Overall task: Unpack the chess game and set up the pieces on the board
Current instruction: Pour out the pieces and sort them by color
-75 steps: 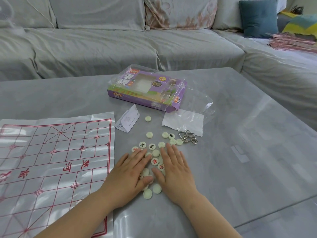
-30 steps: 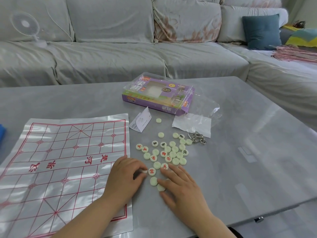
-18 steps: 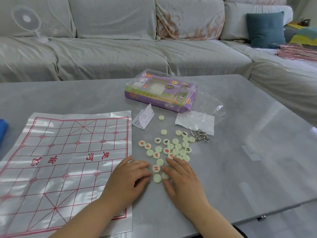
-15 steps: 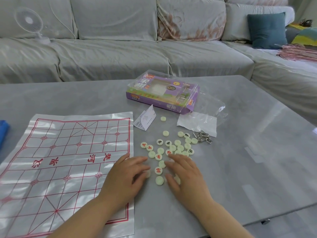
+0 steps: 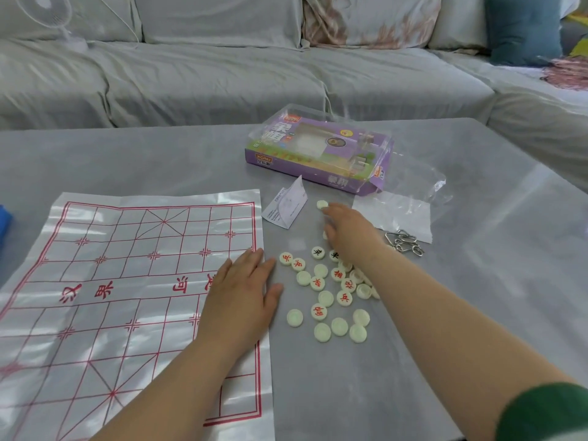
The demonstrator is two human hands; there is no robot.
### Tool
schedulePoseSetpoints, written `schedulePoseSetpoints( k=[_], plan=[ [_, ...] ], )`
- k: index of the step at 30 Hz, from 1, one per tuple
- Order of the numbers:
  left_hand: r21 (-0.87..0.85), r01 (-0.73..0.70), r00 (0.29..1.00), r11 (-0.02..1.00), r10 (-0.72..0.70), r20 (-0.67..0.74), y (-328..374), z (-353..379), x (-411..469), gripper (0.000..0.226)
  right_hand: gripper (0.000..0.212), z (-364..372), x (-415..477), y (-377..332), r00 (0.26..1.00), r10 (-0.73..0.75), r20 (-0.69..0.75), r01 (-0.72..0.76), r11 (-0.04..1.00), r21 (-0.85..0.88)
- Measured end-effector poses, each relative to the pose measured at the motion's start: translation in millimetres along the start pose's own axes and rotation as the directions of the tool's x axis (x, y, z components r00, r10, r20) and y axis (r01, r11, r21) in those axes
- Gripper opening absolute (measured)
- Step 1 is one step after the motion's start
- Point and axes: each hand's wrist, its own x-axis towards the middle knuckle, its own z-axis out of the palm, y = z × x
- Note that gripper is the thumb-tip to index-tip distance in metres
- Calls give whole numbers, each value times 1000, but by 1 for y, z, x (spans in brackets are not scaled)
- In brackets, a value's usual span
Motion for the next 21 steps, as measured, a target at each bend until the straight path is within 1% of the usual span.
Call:
schedulePoseSetpoints(
  k=[3,6,9,11,13,14,16,18,20,21],
  plan=[
    [-31,0,1000,1000,-1,-18,-2,2,-1,94,41,3,18,-5,1000,-9,8,9,999,-53],
    [-21,-8,1000,1000,8,-21,-3,1,-1,93,34,6,29,-9,998,8,-65,-14,996,-85],
    [-33,-3,1000,999,3,-18,-1,-2,0,91,32,7,35,-11,993,25,-113,-33,997,-76],
    [-45,1,1000,999,-2,-19,-1,-2,-1,85,33,6,36,-10,994,22,-103,-29,997,-67],
    [-43,11,1000,999,-12,-21,-2,-1,0,85,33,3,35,-8,995,21,-94,-26,998,-56],
    [-11,6,1000,1000,-6,5,-2,-2,-1,80,33,2,33,-8,995,25,-92,-28,999,-31],
    [8,9,1000,1000,-9,3,-1,-3,1,70,31,-2,29,-6,994,48,-96,-40,996,82],
    [-4,6,1000,1000,-6,16,0,-3,1,73,28,-6,24,-5,993,72,-92,-52,978,201],
    [-8,13,1000,1000,-13,-15,-1,-1,0,72,28,-9,20,-5,993,88,-74,-64,957,282],
    [-6,17,1000,1000,-17,-9,-2,-1,0,71,28,-9,19,-5,994,93,-62,-70,950,306]
  ],
)
